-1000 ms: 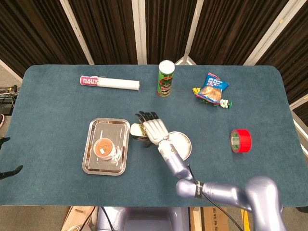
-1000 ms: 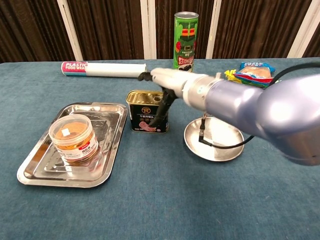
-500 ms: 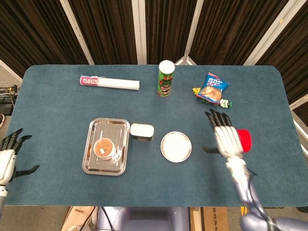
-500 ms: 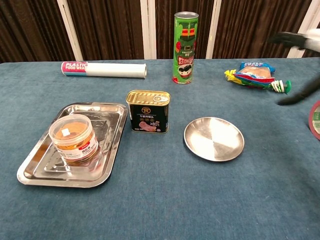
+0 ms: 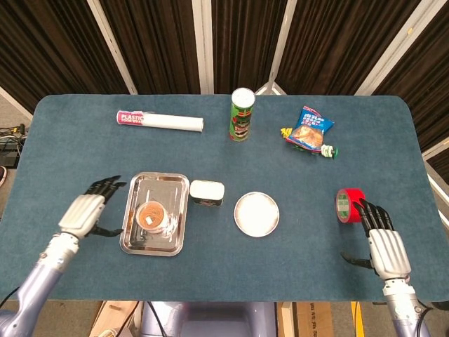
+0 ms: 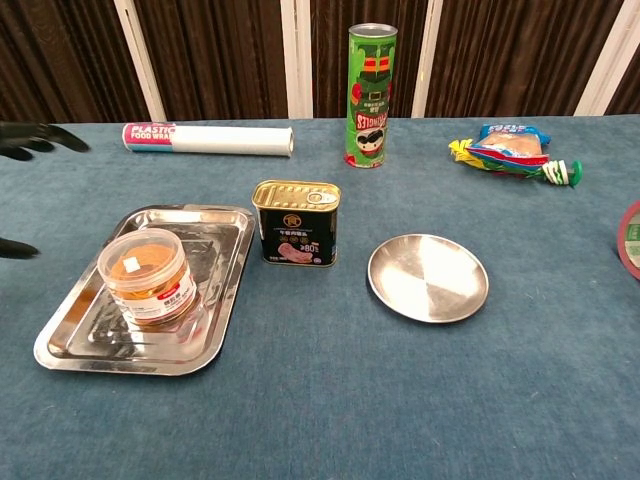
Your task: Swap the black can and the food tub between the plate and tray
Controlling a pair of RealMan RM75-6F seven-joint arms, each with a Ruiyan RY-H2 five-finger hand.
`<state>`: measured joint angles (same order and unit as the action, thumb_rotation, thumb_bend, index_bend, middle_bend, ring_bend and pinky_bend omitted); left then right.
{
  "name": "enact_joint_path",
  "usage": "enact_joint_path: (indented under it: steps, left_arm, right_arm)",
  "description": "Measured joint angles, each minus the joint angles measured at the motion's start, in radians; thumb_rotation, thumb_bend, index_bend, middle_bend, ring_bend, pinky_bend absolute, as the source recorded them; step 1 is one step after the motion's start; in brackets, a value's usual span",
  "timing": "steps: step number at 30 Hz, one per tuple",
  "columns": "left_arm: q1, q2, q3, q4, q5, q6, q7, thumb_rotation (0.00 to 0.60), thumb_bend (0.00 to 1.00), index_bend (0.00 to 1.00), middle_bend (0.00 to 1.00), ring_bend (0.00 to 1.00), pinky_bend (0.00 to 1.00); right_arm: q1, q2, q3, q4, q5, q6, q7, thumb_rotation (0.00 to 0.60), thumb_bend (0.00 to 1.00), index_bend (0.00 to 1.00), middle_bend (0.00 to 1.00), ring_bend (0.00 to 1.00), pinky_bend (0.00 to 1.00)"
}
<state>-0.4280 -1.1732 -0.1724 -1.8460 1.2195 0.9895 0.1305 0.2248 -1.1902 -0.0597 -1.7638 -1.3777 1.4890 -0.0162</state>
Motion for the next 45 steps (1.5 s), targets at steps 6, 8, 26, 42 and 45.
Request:
enact_joint_path:
  steps: [6, 8, 26, 42, 45]
  left_arm:
    - [-0.062, -0.069, 0.005, 0.000, -0.082, -0.051, 0.081, 0.600, 0.00, 0.12, 0.00, 0.00, 0.04]
    - [-0.076, -0.098, 0.011, 0.014, -0.101, -0.057, 0.103, 0.600, 0.00, 0.12, 0.00, 0.00, 0.04]
    - [-0.129, -0.306, 0.063, 0.182, -0.129, 0.038, 0.251, 0.600, 0.42, 0.29, 0.27, 0.25, 0.36]
    - [-0.129, -0.219, 0.026, 0.017, -0.041, 0.070, 0.132, 0.600, 0.42, 0.32, 0.29, 0.26, 0.36]
    - [-0.136, -0.188, 0.017, -0.051, -0.019, 0.062, 0.111, 0.600, 0.42, 0.32, 0.28, 0.26, 0.36]
  right_arm:
    - [-0.007, -0.007, 0.019, 0.008, 0.006, -0.021, -0.009, 0.600, 0.00, 0.00, 0.00, 0.00, 0.00]
    - [-0.009, -0.009, 0.026, 0.010, 0.005, -0.027, -0.012, 0.600, 0.00, 0.00, 0.00, 0.00, 0.00]
    - [-0.037, -0.004, 0.066, 0.015, -0.011, -0.054, 0.026, 0.600, 0.00, 0.00, 0.00, 0.00, 0.00]
    - [-0.056, 0.006, 0.093, 0.013, -0.013, -0.065, 0.058, 0.600, 0.00, 0.00, 0.00, 0.00, 0.00]
    - [-0.059, 0.007, 0.098, 0.013, -0.011, -0.066, 0.060, 0.600, 0.00, 0.00, 0.00, 0.00, 0.00]
